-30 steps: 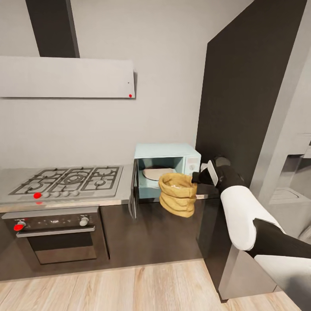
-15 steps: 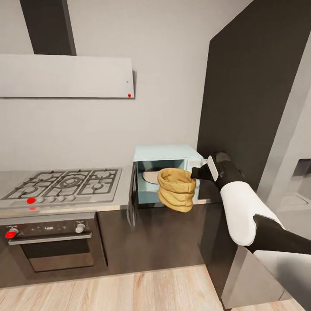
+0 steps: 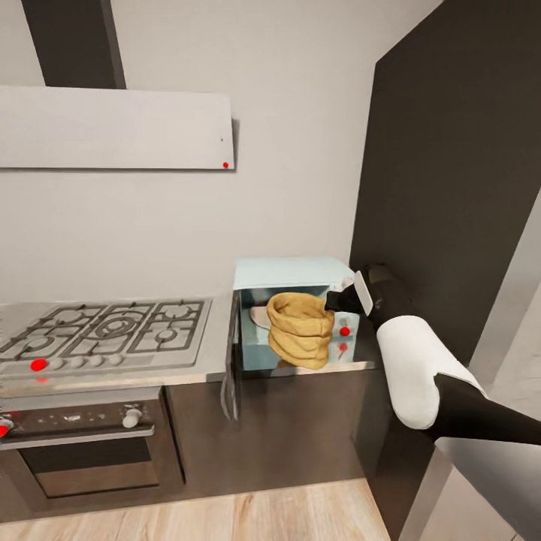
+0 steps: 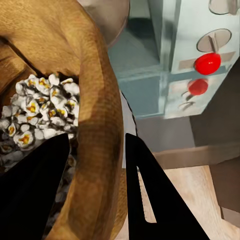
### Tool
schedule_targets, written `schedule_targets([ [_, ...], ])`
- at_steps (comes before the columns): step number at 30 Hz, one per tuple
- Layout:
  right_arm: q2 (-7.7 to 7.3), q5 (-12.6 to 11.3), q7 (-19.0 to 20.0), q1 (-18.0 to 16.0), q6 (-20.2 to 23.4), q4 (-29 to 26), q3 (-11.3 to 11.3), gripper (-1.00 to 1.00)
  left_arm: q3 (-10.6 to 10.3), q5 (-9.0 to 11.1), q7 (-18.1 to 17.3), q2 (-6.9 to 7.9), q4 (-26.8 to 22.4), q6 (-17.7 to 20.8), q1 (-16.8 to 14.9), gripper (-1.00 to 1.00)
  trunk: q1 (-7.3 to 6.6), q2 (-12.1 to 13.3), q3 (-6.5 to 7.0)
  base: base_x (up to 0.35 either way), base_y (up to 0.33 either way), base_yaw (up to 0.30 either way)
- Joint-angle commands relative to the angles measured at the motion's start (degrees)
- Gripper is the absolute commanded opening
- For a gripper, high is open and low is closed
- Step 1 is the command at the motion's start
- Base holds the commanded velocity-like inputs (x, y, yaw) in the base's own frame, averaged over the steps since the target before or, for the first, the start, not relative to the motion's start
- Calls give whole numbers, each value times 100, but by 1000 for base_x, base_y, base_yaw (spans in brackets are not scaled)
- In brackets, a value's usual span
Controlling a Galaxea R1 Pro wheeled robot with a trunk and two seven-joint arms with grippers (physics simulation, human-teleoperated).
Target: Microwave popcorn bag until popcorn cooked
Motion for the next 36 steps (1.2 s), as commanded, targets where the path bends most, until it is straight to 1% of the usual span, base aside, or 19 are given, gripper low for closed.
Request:
schedule_targets([
  [1,8,60,49,-7,18,-7,-42,-100,6,17,7,0,-5,-8,-1,100,1,-6,-8,6,159,0],
  [13,-3,69,49,-7,18,-7,-39,-100,5,19,8,3,-5,-8,-5,100,1,-6,-8,27,36,0],
  [22,-8,66,47,-7,18,-7,-36,-100,1,19,-1,8,-5,-8,-4,100,1,-6,-8,270,0,0],
  [29,-19,65,49,-7,18,-7,-40,-100,7,19,-1,8,-5,-8,-3,100,1,-6,-8,53,0,0],
  [36,-22,61,49,-7,18,-7,-42,-100,4,19,-1,8,-5,-8,-3,100,1,-6,-8,199,0,0],
])
